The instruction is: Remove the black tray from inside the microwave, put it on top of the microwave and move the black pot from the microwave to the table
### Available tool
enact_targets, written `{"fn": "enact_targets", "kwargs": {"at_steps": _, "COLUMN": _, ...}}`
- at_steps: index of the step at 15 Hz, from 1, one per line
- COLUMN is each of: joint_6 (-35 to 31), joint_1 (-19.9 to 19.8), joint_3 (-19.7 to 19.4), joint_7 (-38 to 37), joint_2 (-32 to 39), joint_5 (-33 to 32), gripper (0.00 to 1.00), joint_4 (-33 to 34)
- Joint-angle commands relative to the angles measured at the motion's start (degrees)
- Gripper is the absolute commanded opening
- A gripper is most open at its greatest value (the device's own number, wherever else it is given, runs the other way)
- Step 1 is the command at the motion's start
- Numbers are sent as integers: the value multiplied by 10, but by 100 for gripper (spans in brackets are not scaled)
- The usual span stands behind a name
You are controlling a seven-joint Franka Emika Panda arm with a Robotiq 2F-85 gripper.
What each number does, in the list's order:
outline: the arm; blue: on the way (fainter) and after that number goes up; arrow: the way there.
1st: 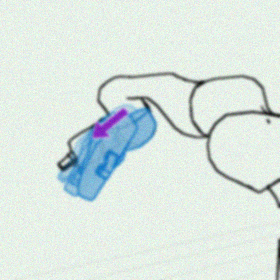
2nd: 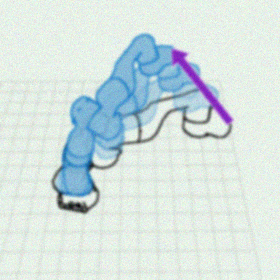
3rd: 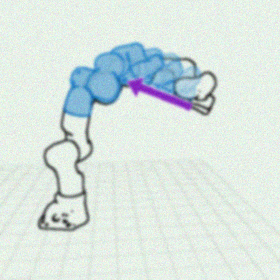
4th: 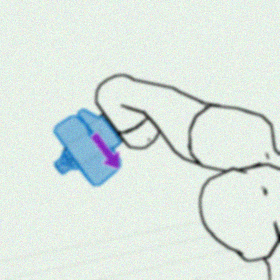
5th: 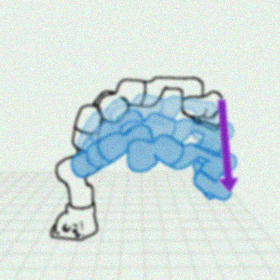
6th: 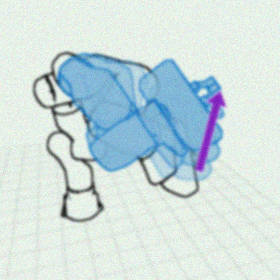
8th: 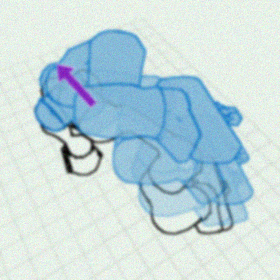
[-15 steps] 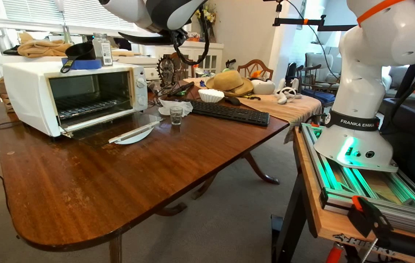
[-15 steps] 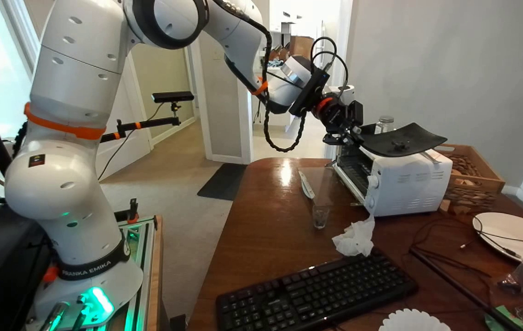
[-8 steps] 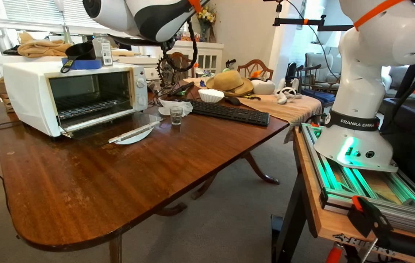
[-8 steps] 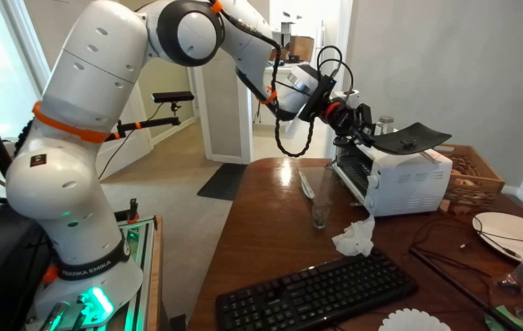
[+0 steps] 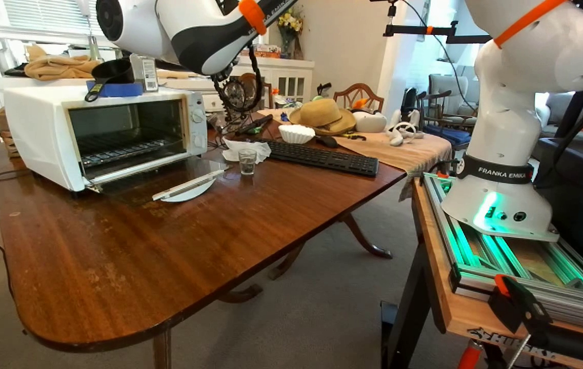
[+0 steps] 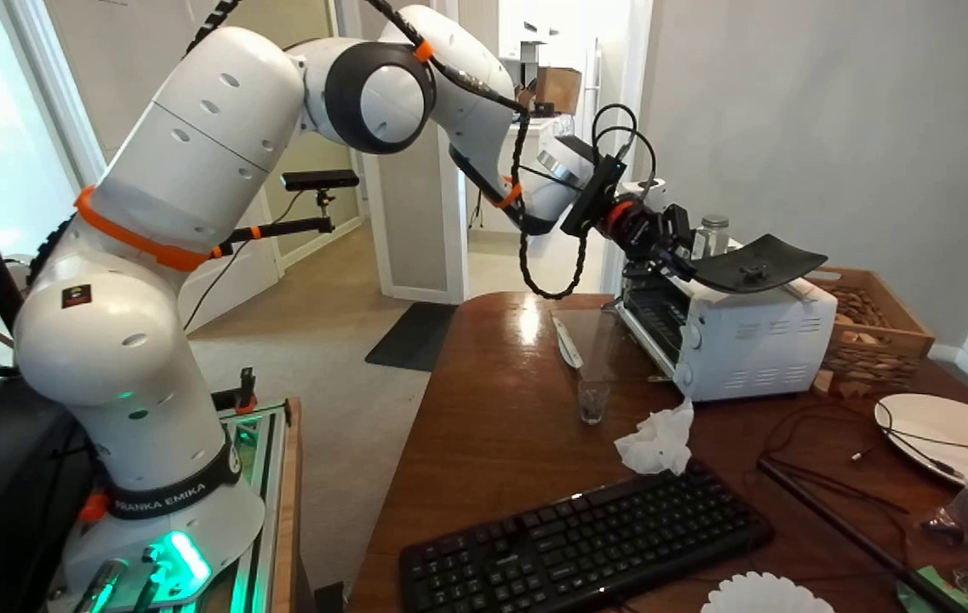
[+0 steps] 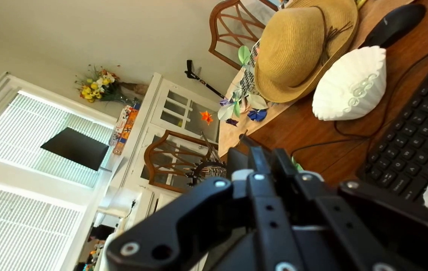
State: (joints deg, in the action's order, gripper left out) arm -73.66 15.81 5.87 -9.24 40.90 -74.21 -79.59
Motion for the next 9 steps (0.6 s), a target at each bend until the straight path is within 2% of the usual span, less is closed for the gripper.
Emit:
{"fn": "enact_targets", "kwargs": {"at_steps": 1, "joint_6": 24, "joint_1": 15, "joint_3": -12, "joint_7": 17, "joint_2": 43, "joint_5": -12, "gripper": 3, "joint_4": 58}}
{"fn": "enact_targets", "kwargs": {"at_steps": 9, "joint_6": 37, "joint_1": 40, "joint_3": -32, "joint_7": 45, "joint_2": 106, "joint_5": -29, "gripper": 3, "joint_4": 149}}
